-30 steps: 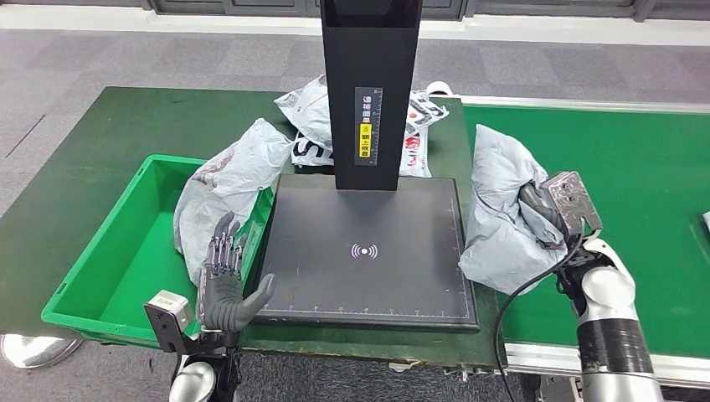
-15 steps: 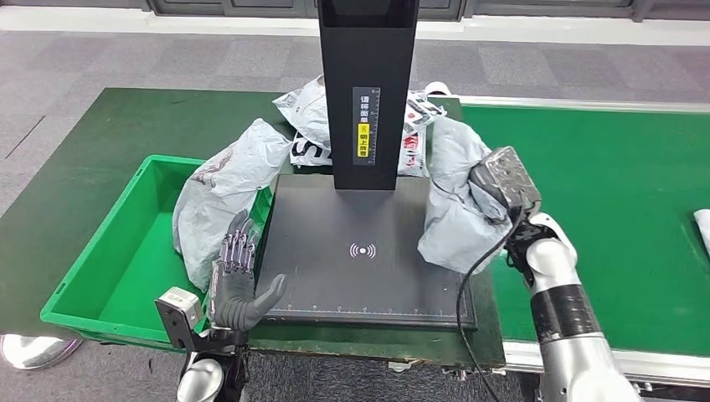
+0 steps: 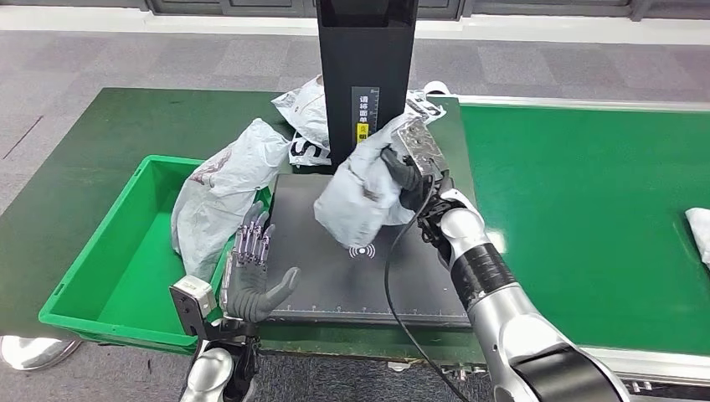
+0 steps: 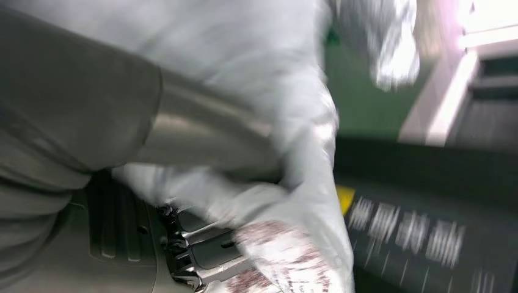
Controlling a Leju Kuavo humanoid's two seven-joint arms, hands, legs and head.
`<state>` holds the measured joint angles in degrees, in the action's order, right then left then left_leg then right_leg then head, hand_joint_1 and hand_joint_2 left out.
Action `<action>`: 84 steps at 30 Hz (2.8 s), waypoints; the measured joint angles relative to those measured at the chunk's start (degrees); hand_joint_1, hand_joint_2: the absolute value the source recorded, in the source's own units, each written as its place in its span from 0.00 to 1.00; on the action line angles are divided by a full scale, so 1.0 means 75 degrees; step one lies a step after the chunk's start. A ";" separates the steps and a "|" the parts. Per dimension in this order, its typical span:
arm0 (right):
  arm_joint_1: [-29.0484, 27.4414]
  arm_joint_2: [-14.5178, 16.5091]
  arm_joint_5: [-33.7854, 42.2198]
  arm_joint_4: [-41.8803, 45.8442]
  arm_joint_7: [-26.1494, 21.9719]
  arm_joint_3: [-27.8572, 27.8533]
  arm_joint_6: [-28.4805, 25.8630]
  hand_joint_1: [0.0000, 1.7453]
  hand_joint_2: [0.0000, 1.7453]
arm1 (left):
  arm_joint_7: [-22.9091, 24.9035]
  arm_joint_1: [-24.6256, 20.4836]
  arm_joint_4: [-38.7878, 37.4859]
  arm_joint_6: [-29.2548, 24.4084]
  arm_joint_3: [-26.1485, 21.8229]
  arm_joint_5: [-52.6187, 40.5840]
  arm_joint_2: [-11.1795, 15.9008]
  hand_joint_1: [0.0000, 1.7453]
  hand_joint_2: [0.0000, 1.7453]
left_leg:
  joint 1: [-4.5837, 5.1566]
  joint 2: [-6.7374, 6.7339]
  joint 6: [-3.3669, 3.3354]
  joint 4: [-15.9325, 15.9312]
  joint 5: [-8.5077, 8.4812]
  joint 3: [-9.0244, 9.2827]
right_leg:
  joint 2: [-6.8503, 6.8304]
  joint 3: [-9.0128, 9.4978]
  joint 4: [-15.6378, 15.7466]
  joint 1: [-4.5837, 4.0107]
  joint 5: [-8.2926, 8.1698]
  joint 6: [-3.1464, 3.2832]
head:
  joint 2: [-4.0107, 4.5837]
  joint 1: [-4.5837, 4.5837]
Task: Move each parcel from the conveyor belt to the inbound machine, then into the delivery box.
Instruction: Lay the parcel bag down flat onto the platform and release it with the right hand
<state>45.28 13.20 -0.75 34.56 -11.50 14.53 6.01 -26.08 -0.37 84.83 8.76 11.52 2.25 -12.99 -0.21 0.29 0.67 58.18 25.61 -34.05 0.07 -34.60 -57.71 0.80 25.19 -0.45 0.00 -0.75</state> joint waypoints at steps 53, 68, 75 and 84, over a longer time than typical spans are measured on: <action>-0.5634 -0.1437 -0.3455 0.9108 -0.0160 0.0499 -0.0261 0.00 1.00 | -0.0020 0.0574 0.0643 -0.0291 -0.0741 -0.0232 0.0009 0.00 1.00 | 0.0002 -0.0003 -0.0002 0.0000 0.0025 -0.0005 | -0.0003 -0.0012 0.0011 0.0001 0.0018 0.0000 | 0.0000 0.0001; -0.5953 -0.1677 -0.2749 0.8380 0.0656 -0.0594 0.0973 0.00 0.50 | 0.0276 0.0099 0.0332 0.0301 -0.0657 -0.0445 -0.0150 0.00 1.00 | 0.0003 -0.0013 -0.0005 0.0000 0.0020 -0.0001 | 0.0005 -0.0003 0.0012 0.0001 0.0006 0.0000 | 0.0000 0.0001; -0.3295 -0.1927 -0.2902 0.3735 0.0713 -0.1068 0.1134 0.00 0.00 | 0.0279 -0.0245 -0.0197 0.0479 -0.0304 -0.0345 -0.0132 0.00 1.00 | 0.0007 -0.0022 -0.0018 0.0003 -0.0035 -0.0012 | 0.0011 -0.0009 0.0012 0.0006 -0.0049 -0.0013 | 0.0000 -0.0001; -0.2013 -0.1782 -0.2395 0.2232 0.0158 -0.1068 0.1243 0.00 1.00 | 0.0248 -0.0204 -0.0219 0.0170 -0.0281 -0.0310 -0.0019 0.00 1.00 | 0.0000 0.0004 -0.0013 -0.0002 -0.0041 -0.0022 | -0.0007 -0.0014 0.0010 -0.0004 -0.0044 -0.0002 | 0.0000 0.0001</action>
<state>30.19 -0.17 -18.71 51.30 -10.31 6.51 15.33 -24.22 -1.90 83.18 10.04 9.42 -0.08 -13.13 -0.21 0.33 0.57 58.16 25.30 -34.22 0.02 -34.71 -57.64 0.77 24.86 -0.47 0.00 -0.74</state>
